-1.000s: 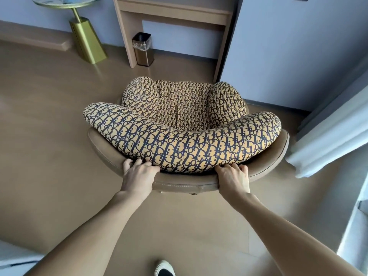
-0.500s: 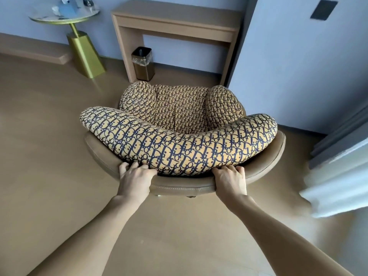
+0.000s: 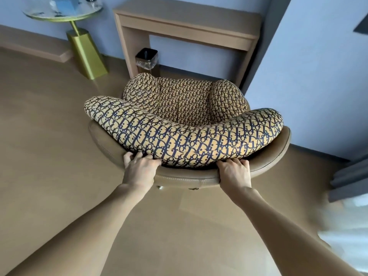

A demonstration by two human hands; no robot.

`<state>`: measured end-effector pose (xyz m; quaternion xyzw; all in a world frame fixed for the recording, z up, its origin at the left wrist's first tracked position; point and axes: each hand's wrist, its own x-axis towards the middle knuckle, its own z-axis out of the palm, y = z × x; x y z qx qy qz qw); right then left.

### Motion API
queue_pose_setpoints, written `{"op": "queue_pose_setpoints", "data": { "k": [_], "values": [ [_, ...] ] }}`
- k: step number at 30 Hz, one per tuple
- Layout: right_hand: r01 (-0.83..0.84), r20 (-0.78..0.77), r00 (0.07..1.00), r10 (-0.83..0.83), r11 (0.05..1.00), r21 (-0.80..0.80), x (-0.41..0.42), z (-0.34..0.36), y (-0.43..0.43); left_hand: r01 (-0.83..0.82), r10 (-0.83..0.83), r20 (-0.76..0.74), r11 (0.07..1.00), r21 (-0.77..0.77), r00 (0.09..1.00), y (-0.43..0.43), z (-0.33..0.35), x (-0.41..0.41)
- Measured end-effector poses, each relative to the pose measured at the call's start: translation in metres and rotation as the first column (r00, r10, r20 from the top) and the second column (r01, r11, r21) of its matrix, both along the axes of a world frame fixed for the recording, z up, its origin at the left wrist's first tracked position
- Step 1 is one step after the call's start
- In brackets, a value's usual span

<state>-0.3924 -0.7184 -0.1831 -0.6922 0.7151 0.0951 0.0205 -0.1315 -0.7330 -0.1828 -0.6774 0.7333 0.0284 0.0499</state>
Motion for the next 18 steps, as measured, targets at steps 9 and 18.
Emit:
{"op": "queue_pose_setpoints", "data": {
  "k": [9, 18],
  "values": [
    [-0.02, -0.013, 1.0, 0.02, 1.0, -0.004, -0.022, -0.002, -0.117, -0.001, 0.001, -0.024, 1.0, -0.026, 1.0, -0.109, -0.003, -0.021],
    [-0.038, -0.023, 0.999, 0.038, 0.999, -0.001, -0.035, -0.004, -0.236, -0.03, 0.03, 0.004, 0.999, -0.022, 1.0, -0.221, -0.002, -0.035]
  ]
}}
